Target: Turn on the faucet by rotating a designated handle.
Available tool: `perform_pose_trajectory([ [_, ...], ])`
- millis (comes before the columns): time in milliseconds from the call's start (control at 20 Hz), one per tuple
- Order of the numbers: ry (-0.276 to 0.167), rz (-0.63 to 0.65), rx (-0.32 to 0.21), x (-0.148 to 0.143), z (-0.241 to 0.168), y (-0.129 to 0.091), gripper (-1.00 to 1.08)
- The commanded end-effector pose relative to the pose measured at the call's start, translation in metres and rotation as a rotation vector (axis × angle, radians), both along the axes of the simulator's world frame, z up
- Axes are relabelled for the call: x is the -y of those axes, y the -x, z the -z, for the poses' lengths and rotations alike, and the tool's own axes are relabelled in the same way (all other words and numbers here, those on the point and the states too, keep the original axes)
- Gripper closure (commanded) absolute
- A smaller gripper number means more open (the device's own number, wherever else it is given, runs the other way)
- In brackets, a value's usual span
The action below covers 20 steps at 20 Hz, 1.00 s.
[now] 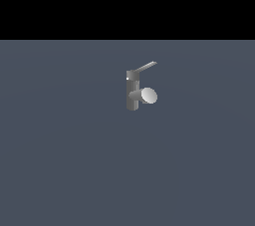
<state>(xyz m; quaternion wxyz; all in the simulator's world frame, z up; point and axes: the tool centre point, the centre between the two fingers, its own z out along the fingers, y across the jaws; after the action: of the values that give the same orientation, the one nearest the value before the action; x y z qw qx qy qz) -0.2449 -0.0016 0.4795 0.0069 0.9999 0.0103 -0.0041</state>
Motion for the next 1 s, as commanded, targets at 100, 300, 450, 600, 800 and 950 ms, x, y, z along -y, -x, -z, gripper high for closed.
perform_pose_trajectory([
  [100, 0.0, 0.002, 0.0, 0.0, 0.0, -0.001, 1.08],
  [300, 0.0, 0.021, 0.0, -0.003, 0.004, -0.005, 1.08],
  [450, -0.001, 0.047, 0.0, -0.007, 0.01, -0.012, 1.08],
  [600, -0.001, 0.083, 0.001, -0.011, 0.018, -0.021, 1.08],
  [800, -0.002, 0.149, 0.001, -0.019, 0.031, -0.039, 1.08],
  [950, -0.003, 0.21, 0.002, -0.025, 0.044, -0.055, 1.08],
])
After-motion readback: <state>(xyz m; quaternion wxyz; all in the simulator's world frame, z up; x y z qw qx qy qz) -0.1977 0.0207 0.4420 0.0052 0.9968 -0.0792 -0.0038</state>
